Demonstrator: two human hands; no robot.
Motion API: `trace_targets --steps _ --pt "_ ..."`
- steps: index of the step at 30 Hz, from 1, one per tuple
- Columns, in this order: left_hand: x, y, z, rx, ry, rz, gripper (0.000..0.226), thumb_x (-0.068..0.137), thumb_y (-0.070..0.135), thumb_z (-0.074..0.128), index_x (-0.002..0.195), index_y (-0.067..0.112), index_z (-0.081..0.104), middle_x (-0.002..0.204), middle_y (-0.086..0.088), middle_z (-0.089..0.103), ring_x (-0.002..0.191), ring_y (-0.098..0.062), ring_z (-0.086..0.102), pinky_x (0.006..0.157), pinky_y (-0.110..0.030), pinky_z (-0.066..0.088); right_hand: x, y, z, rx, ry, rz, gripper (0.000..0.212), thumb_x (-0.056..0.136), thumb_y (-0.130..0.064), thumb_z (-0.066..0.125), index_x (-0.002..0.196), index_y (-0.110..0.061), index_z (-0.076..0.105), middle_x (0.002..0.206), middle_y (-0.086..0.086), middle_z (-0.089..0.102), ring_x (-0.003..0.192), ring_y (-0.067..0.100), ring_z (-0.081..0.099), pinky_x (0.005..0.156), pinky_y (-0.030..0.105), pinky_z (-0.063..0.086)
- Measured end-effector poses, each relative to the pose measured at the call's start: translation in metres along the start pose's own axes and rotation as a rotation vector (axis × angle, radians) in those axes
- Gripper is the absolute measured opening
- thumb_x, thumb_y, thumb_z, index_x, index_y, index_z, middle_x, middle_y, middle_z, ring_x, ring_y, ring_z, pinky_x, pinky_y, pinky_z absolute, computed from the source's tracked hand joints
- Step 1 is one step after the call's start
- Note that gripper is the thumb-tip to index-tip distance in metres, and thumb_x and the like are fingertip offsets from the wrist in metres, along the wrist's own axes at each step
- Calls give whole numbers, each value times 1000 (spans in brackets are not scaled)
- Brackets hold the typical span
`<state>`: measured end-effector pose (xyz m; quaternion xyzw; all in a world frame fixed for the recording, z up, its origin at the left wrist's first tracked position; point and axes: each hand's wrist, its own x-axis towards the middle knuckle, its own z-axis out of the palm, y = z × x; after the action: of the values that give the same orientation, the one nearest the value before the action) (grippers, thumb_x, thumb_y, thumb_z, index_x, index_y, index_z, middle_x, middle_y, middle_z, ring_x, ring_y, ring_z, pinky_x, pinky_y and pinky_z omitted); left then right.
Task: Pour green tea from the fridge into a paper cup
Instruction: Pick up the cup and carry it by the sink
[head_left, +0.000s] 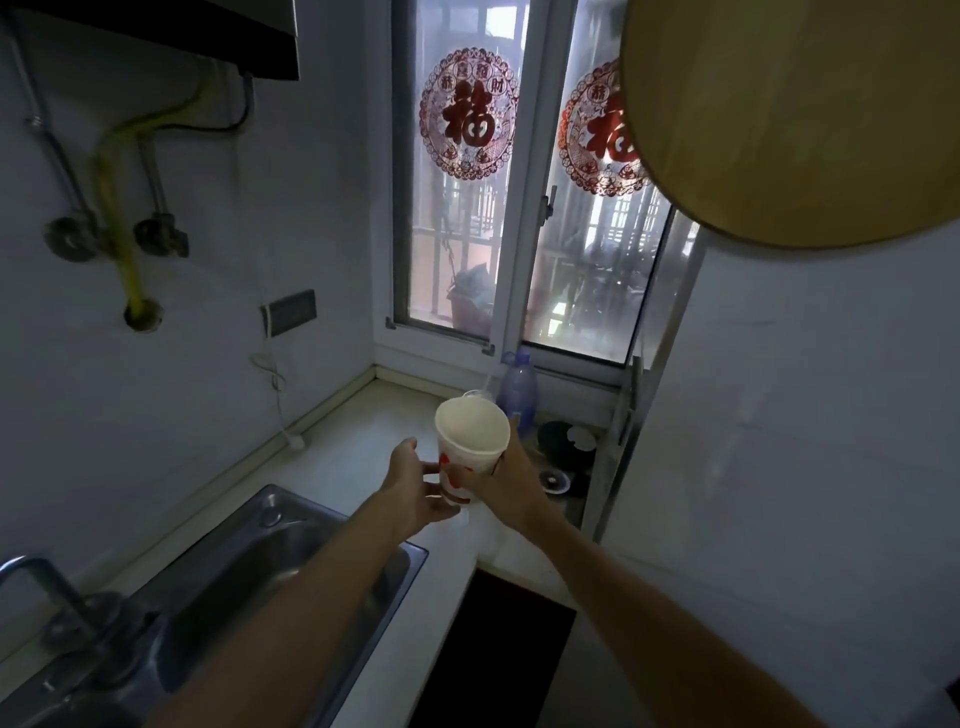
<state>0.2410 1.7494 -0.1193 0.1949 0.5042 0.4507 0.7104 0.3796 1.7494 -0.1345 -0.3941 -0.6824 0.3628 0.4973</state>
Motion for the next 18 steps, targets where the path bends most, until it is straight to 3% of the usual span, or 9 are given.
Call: trace_targets --steps 3,6,9,11,13,15,18 --pt "25 2 -2 -7 10 -17 65 99 52 24 128 -3 44 119 -28 52 113 -44 52 97 -52 42 15 16 0 22 0 25 49 75 -16 75 114 -32 50 107 -8 62 100 4 64 88 26 54" --pt "53 6 -4 -10 35 -45 63 99 51 24 128 -2 44 125 -28 51 110 -42 52 100 -52 41 31 30 1 56 -32 34 40 75 -24 74 109 -28 53 104 -7 63 98 2 65 87 24 54" --pt "84 10 -9 -5 60 -70 64 99 51 25 129 -2 44 129 -29 51 108 -42 52 99 -52 41 49 53 6 70 -29 59 43 73 -35 72 112 -26 55 107 0 65 102 12 66 91 33 55" --pt "106 13 -13 -6 70 -84 65 99 51 25 130 -2 44 130 -29 50 111 -43 52 97 -52 42 62 73 10 58 -26 91 42 76 -30 75 114 -29 57 109 2 67 103 18 66 92 37 56" --pt "128 15 -18 -6 79 -108 65 99 51 25 133 -1 43 134 -27 49 116 -43 51 97 -51 43 74 93 14 41 -5 116 42 78 -19 78 114 -29 58 109 -1 68 103 16 67 89 32 57" --pt "151 15 -22 -6 96 -140 65 98 52 25 135 0 42 135 -26 49 118 -43 51 101 -52 41 83 113 18 37 32 140 50 75 -21 81 120 -18 59 111 4 68 103 17 67 87 29 57" --pt "181 11 -26 -20 116 -169 65 98 50 26 132 -2 43 117 -26 56 113 -44 53 100 -50 43 91 142 24 51 54 202 58 74 -18 83 125 -7 56 115 8 68 104 16 67 84 24 56"
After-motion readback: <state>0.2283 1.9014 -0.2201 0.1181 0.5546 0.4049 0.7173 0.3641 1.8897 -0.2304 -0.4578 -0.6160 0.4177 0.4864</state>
